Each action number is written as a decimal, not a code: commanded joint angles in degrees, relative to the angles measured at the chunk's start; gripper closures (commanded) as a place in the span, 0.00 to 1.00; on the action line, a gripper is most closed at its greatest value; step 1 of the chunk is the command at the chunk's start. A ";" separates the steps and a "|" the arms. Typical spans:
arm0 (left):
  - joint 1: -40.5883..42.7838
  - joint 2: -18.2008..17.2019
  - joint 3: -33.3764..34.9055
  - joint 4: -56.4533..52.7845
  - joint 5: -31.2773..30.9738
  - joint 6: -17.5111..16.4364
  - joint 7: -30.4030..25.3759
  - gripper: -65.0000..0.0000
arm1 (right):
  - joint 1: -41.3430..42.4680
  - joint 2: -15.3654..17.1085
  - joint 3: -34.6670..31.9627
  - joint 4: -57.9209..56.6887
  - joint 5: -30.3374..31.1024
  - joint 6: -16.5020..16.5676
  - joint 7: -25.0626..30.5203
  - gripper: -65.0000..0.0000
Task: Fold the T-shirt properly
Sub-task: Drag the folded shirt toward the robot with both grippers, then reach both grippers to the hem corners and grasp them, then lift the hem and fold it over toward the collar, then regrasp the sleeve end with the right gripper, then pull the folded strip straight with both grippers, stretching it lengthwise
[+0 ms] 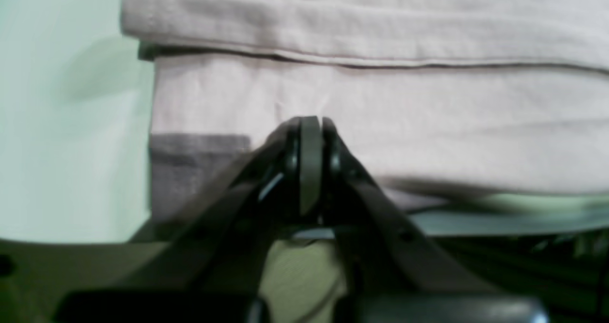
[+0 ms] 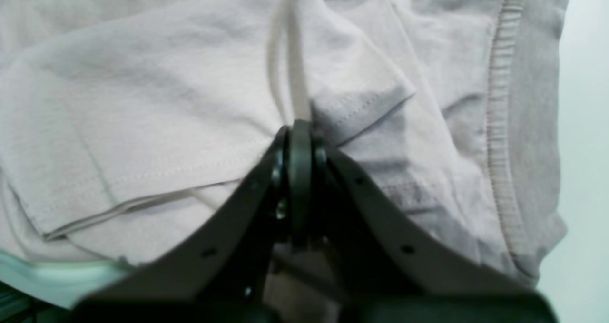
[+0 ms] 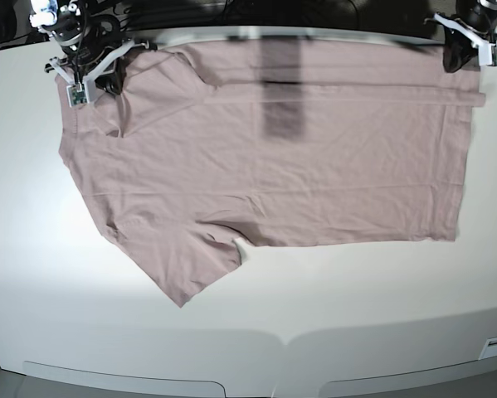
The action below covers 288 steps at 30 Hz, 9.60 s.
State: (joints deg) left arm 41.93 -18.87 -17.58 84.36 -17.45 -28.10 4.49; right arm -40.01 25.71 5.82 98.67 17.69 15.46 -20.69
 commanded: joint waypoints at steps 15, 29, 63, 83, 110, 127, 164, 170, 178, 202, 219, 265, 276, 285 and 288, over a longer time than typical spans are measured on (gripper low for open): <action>-5.31 -6.19 1.01 16.04 3.48 4.94 21.70 1.00 | 4.83 0.63 6.12 7.41 -1.22 -0.94 -4.46 1.00; -16.74 -13.70 1.03 17.59 -3.30 13.11 20.74 1.00 | 21.05 0.44 6.10 6.54 -0.87 2.75 -8.26 1.00; -74.97 -5.88 1.16 -61.81 17.59 -11.90 7.80 0.61 | 36.35 0.74 5.35 -2.75 8.07 11.15 -18.69 0.67; -72.13 -5.05 1.14 -62.36 11.13 -11.90 13.00 1.00 | 37.18 0.94 5.35 -2.82 7.98 11.17 -9.79 0.67; -70.55 -4.79 1.14 -62.36 7.67 -11.90 11.47 1.00 | 89.50 -4.31 -23.17 -73.16 -6.43 16.72 -11.06 0.57; -70.38 -4.81 1.14 -62.36 7.32 -11.90 12.13 1.00 | 89.00 -8.63 -23.15 -83.91 -14.32 19.50 -12.20 0.70; -70.49 -11.21 1.14 -56.70 -12.61 -11.90 20.33 1.00 | 78.99 4.02 -23.06 -53.22 13.18 23.54 -14.14 1.00; -69.99 -12.24 1.14 -54.34 -18.78 -11.90 26.49 1.00 | 68.19 11.15 -23.04 -35.15 21.59 19.21 -15.26 1.00; -58.42 -14.01 1.14 -33.18 -25.68 -11.90 31.58 1.00 | 57.27 13.07 -11.76 -23.56 22.23 16.92 -17.97 1.00; -28.79 -17.00 -1.84 -4.31 -25.66 -4.92 31.47 1.00 | 36.06 10.54 8.90 -8.83 26.05 18.84 -19.19 1.00; -23.69 -9.27 -1.88 -4.31 -20.22 -5.99 29.09 1.00 | 37.33 8.07 8.79 -9.03 25.79 18.82 -18.32 0.92; -23.82 -4.81 -1.88 -4.31 -13.99 -5.97 24.15 0.68 | 72.13 -4.66 -8.90 -46.73 16.33 19.06 -36.59 0.70; -23.82 -4.81 -1.88 -4.31 -12.31 -5.95 24.46 0.68 | 72.39 -3.19 -8.83 -45.05 15.69 21.20 -39.01 1.00; -23.82 -4.81 -1.88 -4.31 -12.31 -5.95 24.57 0.68 | 68.24 4.33 -6.43 -29.31 29.49 21.88 -52.74 1.00; -23.78 -4.81 -1.88 -4.31 -12.31 -5.95 24.63 0.68 | 65.57 5.29 -3.85 -23.96 32.17 21.90 -56.87 1.00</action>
State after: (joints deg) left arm 18.11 -22.83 -19.14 79.50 -29.78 -34.06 28.80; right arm 23.99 30.33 1.74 73.91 48.66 37.47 -78.26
